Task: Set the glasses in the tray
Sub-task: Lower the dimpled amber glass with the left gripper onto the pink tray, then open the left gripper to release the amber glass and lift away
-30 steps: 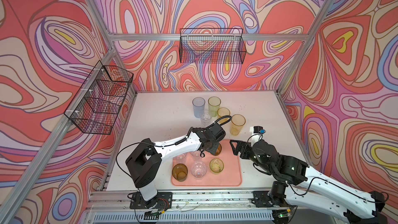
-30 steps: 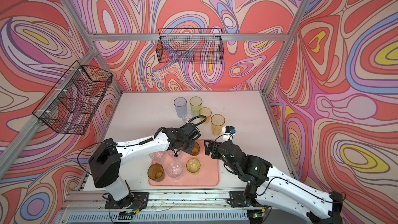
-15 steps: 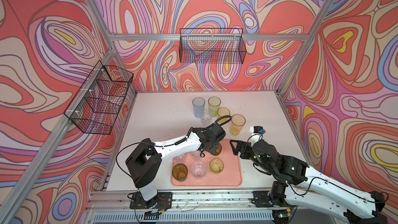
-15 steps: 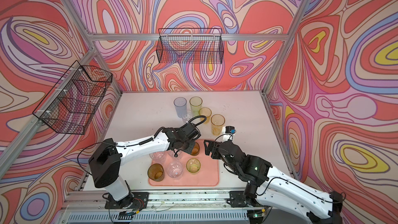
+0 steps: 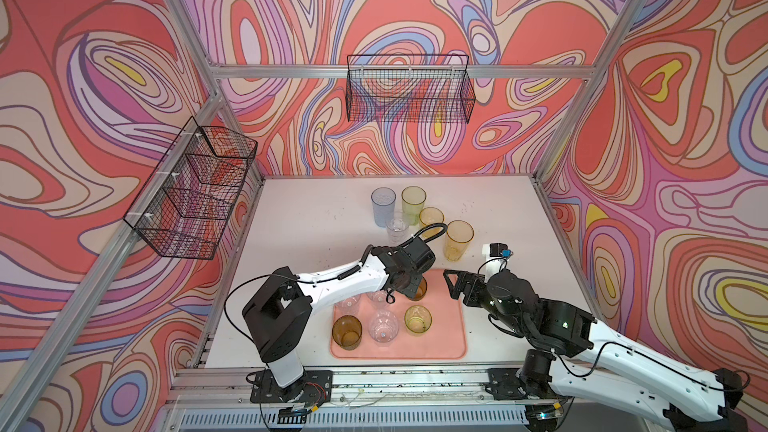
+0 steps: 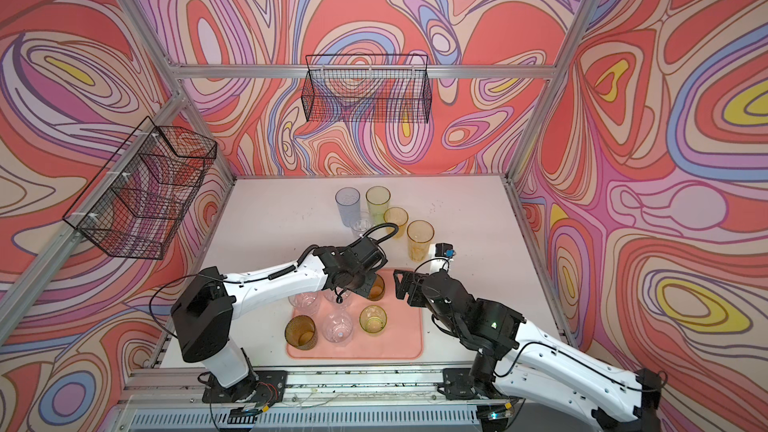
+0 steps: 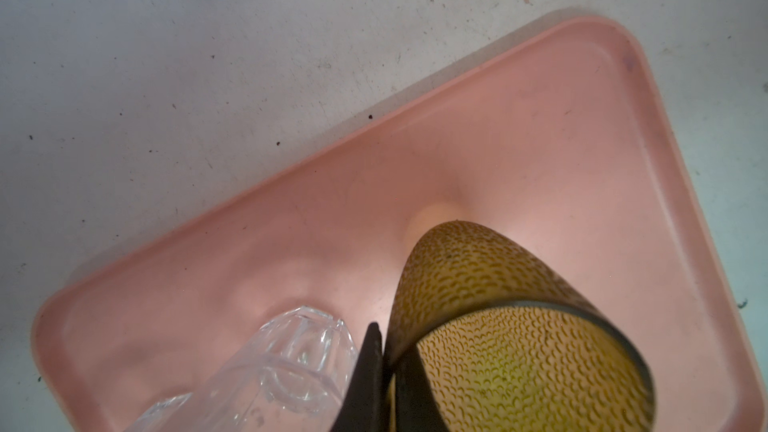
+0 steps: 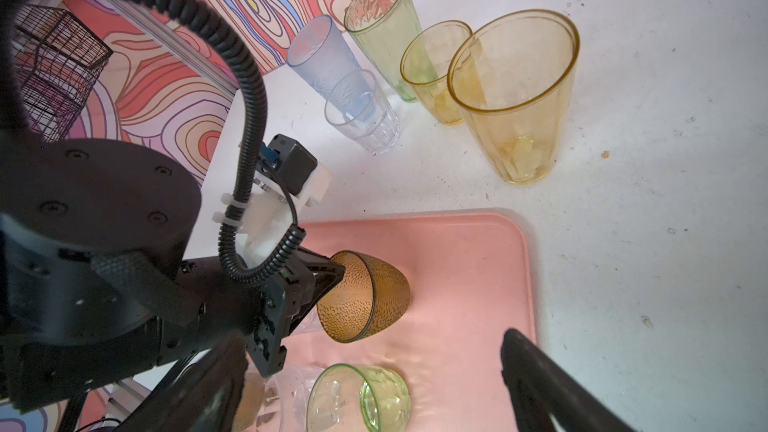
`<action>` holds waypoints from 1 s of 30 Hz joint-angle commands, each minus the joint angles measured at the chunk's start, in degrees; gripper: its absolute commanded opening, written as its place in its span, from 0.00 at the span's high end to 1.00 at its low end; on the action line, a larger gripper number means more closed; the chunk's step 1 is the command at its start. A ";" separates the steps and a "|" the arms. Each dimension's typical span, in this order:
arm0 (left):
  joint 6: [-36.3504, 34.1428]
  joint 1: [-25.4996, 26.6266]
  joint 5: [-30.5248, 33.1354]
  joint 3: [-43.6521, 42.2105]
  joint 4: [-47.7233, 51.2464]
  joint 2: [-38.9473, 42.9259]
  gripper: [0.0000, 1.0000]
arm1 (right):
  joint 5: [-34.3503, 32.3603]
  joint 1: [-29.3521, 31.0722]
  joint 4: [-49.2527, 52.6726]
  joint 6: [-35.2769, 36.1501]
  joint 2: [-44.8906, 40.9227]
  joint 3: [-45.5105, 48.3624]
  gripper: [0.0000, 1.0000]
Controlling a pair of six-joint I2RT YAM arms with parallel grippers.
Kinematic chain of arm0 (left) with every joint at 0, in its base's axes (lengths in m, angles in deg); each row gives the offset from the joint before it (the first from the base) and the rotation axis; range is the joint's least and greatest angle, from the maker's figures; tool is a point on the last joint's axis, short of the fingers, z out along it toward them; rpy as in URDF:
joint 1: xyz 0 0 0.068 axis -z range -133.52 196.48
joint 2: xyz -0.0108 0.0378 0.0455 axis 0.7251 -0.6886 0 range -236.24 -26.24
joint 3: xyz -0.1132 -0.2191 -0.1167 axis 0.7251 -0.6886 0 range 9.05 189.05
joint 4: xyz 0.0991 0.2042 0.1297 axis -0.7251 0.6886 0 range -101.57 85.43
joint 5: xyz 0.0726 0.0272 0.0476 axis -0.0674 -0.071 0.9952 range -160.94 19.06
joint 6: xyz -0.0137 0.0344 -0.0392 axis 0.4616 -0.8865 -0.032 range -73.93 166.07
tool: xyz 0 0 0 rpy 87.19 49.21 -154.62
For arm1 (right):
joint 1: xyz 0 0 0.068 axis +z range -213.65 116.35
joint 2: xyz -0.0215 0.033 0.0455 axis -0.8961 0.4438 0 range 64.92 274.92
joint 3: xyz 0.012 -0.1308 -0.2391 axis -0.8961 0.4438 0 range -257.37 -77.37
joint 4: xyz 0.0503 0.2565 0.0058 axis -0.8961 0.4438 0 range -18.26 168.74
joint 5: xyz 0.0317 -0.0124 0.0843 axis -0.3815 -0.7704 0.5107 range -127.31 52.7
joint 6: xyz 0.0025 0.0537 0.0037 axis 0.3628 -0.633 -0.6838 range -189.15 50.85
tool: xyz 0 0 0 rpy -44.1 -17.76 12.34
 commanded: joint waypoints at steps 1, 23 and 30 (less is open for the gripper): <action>-0.30 0.69 0.21 1.55 1.32 -0.27 0.93 | -0.82 -0.13 0.75 -0.32 0.10 0.54 0.02; -0.57 0.69 0.46 2.08 1.15 1.34 0.70 | -0.76 -0.17 0.59 -0.46 0.28 0.43 0.02; -1.40 0.71 2.17 3.37 1.79 2.50 0.53 | -0.18 -0.11 0.27 -0.57 0.63 0.06 0.02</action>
